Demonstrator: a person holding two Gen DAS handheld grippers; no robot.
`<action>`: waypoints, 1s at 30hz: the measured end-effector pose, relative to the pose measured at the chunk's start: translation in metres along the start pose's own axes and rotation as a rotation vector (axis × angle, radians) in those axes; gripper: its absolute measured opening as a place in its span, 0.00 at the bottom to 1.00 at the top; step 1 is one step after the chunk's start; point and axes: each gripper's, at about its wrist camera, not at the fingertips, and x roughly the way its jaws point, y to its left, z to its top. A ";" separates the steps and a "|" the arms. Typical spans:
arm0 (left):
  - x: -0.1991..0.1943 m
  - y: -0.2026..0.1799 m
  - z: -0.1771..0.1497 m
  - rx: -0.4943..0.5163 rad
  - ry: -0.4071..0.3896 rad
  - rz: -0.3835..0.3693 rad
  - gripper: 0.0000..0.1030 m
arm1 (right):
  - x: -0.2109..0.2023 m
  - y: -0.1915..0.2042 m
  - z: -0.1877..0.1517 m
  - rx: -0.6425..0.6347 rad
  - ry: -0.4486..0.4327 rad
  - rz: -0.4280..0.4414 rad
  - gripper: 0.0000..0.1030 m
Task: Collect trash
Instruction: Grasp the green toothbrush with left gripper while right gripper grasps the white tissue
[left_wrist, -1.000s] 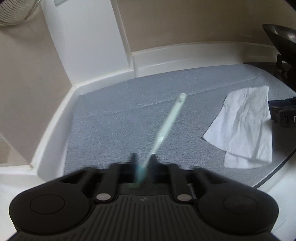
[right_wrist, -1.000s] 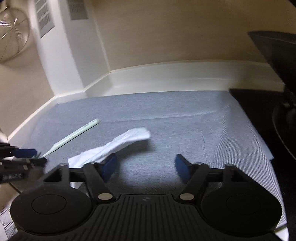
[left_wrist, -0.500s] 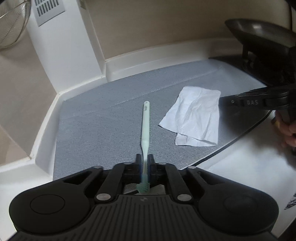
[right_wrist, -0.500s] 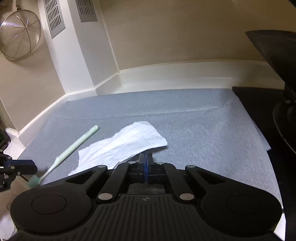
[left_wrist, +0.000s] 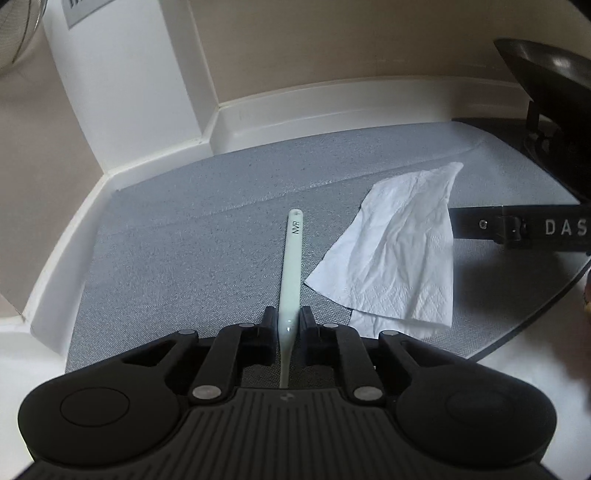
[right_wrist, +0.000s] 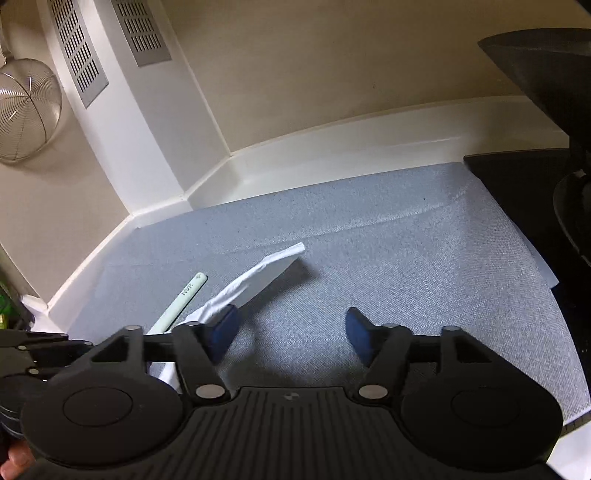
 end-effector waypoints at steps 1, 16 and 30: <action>-0.001 -0.001 -0.002 0.005 -0.006 0.005 0.12 | -0.001 -0.004 -0.001 0.018 0.001 0.004 0.67; -0.038 0.019 -0.012 -0.165 -0.046 0.039 0.12 | 0.025 0.042 -0.003 -0.147 0.050 -0.017 0.93; -0.158 0.032 -0.052 -0.333 -0.134 0.167 0.12 | -0.019 0.080 -0.021 -0.376 -0.046 0.008 0.02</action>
